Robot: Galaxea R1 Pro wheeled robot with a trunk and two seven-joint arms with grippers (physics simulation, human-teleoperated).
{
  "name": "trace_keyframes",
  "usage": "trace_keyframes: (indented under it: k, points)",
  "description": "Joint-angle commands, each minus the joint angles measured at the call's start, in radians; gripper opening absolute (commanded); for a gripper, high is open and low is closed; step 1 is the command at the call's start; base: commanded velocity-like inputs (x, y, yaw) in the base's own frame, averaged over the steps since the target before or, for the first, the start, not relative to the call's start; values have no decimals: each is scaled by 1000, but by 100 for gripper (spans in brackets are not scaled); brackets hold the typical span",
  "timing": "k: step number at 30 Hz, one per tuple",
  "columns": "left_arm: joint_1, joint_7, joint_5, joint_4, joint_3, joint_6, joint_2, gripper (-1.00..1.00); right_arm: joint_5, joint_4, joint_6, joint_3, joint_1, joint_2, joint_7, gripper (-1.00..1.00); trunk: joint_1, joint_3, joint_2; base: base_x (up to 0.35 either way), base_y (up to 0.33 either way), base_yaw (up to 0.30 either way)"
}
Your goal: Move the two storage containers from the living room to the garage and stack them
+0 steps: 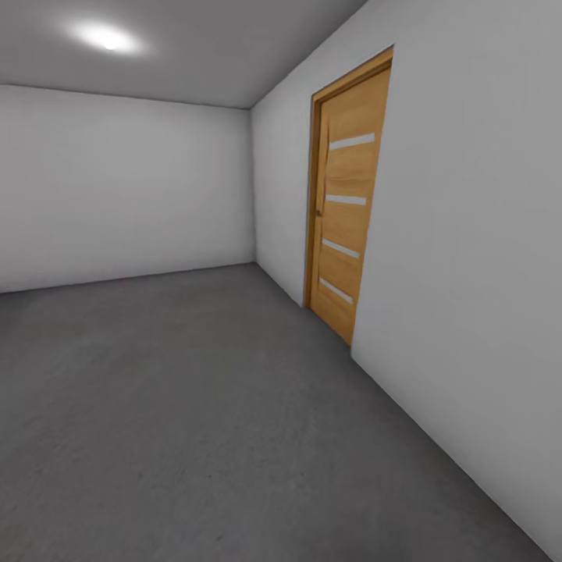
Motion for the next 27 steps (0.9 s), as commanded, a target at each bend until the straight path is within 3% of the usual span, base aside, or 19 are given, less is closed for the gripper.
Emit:
trace_keyframes:
  k: [1, 17, 27]
  points:
    - [1, 1, -1, -3, 2, 7, -1, 100, 0, 0, -2, 0, 0, 0, 1, 100, 1, -1, 0, 329, 119, 0]
    - [1, 1, -1, -3, 2, 8, -1, 100, 1, 0, -2, 0, 0, 0, -1, 100, 1, -1, 0, 329, 117, 0]
    - [1, 1, -1, -3, 2, 10, -2, 100, 0, 0, -2, 0, 0, 0, -1, 100, 1, -1, 0, 329, 20, 0]
